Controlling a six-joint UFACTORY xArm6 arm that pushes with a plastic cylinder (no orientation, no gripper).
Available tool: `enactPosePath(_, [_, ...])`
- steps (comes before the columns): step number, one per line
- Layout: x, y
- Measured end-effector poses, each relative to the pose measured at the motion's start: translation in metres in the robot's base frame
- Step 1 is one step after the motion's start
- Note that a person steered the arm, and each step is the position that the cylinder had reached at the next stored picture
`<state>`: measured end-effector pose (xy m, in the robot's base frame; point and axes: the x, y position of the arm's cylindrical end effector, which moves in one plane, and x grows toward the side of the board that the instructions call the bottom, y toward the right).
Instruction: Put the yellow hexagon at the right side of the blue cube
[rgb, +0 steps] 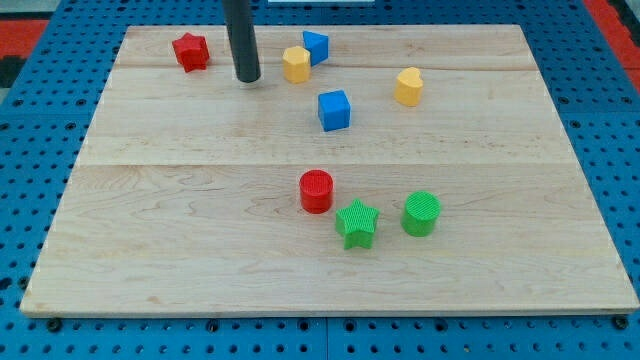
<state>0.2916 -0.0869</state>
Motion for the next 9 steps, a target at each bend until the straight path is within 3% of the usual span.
enactPosePath(1, [-0.013, 0.031])
enactPosePath(2, [-0.044, 0.025])
enactPosePath(3, [-0.046, 0.037])
enactPosePath(4, [0.021, 0.071])
enactPosePath(5, [0.044, 0.118])
enactPosePath(6, [0.021, 0.099])
enactPosePath(7, [0.007, 0.143])
enactPosePath(8, [0.056, 0.213])
enactPosePath(9, [0.047, 0.219])
